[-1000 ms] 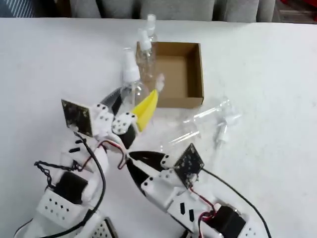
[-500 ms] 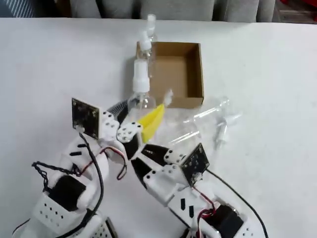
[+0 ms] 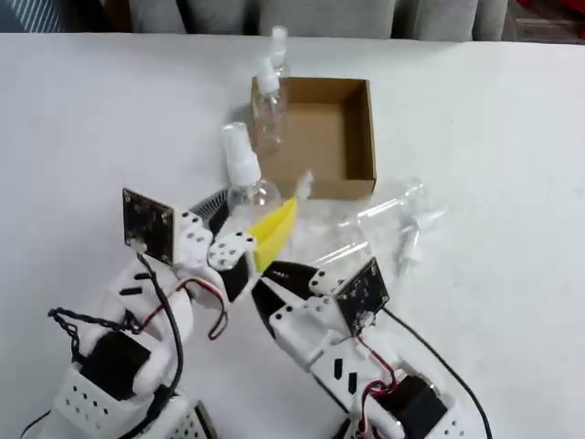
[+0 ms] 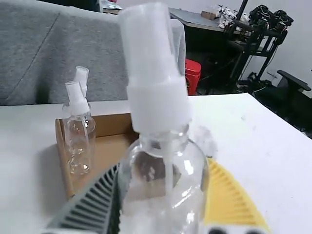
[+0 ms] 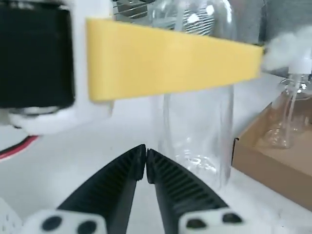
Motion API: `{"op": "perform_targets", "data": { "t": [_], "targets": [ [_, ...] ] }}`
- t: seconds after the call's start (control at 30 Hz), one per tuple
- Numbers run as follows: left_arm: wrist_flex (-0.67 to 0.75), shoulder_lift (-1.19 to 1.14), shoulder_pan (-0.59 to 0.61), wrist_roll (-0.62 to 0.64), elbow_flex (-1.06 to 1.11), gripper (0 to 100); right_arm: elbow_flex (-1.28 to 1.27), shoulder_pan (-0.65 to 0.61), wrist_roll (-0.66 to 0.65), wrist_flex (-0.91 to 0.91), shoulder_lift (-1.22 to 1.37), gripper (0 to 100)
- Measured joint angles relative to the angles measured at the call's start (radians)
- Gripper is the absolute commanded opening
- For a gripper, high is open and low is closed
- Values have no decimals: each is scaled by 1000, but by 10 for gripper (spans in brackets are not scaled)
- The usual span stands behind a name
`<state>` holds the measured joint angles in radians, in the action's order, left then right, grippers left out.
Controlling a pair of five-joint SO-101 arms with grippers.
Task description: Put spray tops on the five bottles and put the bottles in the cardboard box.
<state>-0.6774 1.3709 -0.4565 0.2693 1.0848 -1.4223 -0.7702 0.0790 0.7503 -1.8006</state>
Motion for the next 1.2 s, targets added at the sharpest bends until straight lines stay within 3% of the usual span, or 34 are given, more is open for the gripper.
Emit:
{"op": "perform_targets", "data": {
  "t": [0.5,0.73,0.93,1.2],
  "targets": [
    [2,2,2,0,3,21,-14,46,-2,26,0,15],
    [292,3,98,0,155,21,-44,160,0,81,6,15],
    [440,-11,155,-18,167,21,-143,288,0,75,12,15],
    [743,-356,161,-133,160,21,-258,505,2,-2,11,15]
  ]
}}
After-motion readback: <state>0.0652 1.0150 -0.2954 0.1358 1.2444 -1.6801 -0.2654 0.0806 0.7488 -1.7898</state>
